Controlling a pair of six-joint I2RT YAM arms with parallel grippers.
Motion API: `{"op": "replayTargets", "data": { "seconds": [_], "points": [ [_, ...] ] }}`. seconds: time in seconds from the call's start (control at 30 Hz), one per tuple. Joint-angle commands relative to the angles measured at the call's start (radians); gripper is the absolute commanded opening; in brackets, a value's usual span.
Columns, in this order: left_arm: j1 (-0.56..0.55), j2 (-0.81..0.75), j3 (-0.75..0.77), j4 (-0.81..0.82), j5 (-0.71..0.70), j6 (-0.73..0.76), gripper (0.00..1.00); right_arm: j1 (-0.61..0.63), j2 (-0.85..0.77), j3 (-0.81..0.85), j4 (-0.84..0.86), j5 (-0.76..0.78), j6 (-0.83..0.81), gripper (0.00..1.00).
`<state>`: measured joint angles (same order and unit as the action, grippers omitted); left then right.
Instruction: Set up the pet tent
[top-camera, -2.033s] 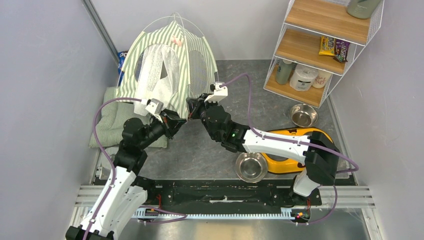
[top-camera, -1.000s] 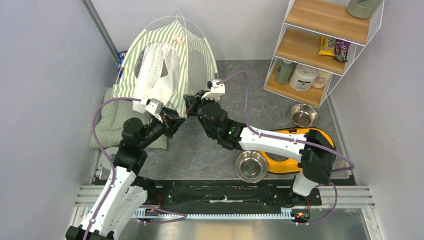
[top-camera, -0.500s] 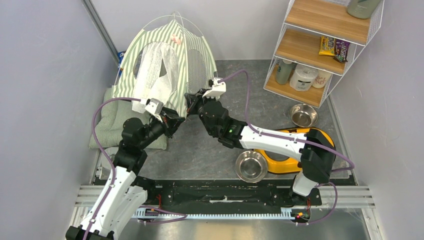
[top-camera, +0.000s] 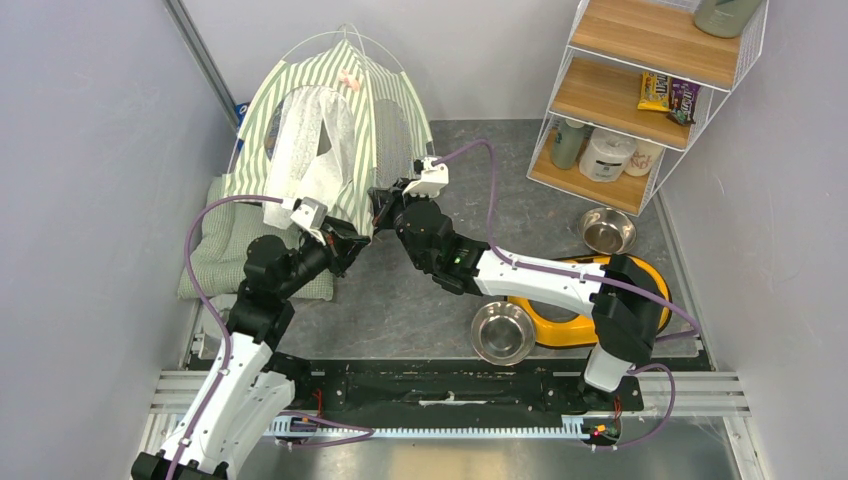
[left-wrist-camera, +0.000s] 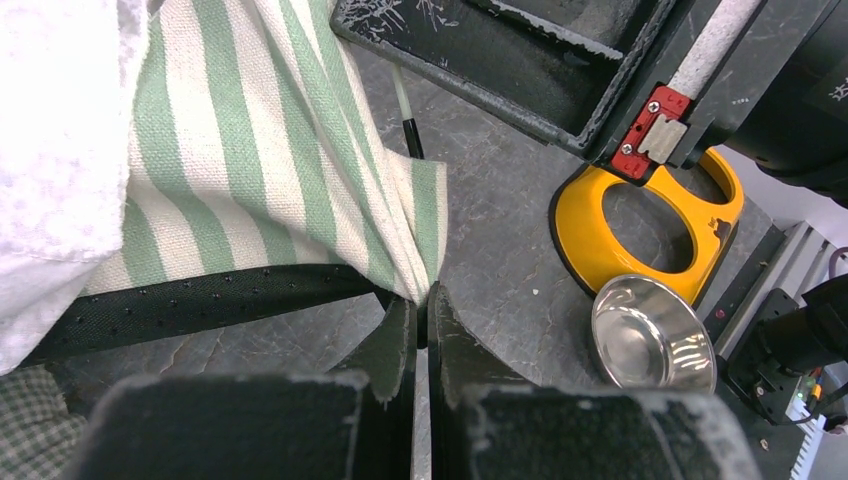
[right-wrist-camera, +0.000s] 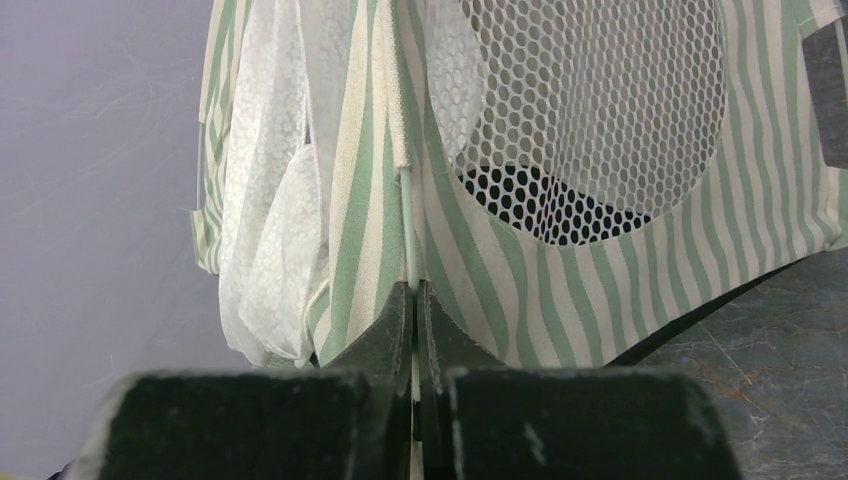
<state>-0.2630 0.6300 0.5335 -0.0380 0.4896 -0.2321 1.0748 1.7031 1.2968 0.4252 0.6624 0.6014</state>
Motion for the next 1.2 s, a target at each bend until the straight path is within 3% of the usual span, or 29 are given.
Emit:
{"op": "replayTargets", "data": {
  "seconds": [0.0, 0.6, 1.17],
  "points": [
    [-0.027, -0.005, -0.039, -0.302, 0.209, 0.007, 0.02, -0.113, -0.031, 0.118, 0.27, 0.158, 0.028, 0.0],
    [-0.027, 0.0, -0.041, -0.302, 0.216, 0.007, 0.02, -0.119, -0.048, 0.15, 0.221, 0.179, 0.084, 0.0],
    [-0.028, -0.001, -0.042, -0.302, 0.222, 0.007, 0.02, -0.123, -0.02, 0.196, 0.225, 0.185, 0.021, 0.0]
  ]
}}
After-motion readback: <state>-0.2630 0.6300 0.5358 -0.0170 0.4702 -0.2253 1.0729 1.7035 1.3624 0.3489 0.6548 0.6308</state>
